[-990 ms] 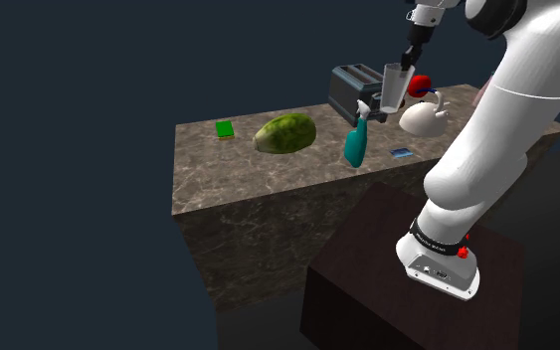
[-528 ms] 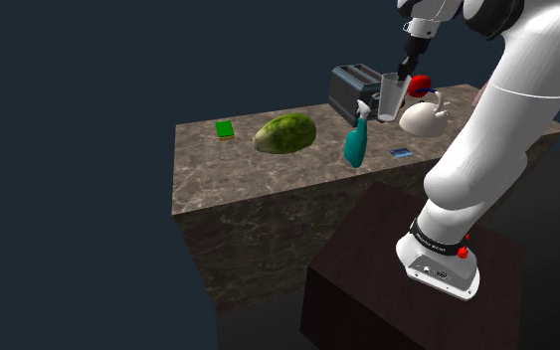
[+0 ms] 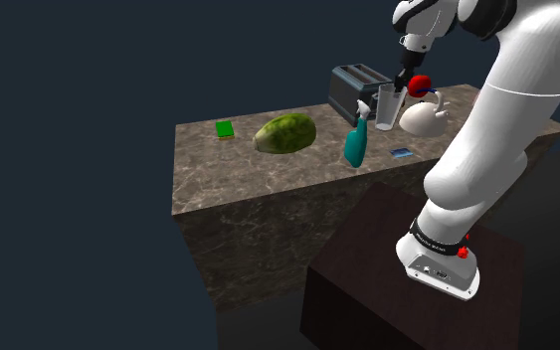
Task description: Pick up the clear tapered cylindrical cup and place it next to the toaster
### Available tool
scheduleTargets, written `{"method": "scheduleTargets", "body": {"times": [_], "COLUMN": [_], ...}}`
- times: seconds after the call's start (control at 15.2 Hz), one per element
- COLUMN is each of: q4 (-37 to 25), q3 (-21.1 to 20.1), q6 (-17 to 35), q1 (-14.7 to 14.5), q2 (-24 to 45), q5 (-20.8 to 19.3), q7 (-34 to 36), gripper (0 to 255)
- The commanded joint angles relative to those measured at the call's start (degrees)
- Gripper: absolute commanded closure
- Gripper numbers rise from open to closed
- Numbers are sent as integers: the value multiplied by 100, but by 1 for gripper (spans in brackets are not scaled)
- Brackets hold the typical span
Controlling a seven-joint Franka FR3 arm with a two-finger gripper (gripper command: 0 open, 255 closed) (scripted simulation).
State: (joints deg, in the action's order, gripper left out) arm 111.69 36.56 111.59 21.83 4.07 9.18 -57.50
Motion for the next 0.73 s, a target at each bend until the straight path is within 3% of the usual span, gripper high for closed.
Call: {"method": "scheduleTargets", "body": {"times": [0.0,0.66], "q4": [109,463], "q3": [-2,-26], "q6": [142,693], "q1": [4,38], "q2": [39,310], "q5": [36,263], "q7": [-37,-237], "gripper": [255,255]}}
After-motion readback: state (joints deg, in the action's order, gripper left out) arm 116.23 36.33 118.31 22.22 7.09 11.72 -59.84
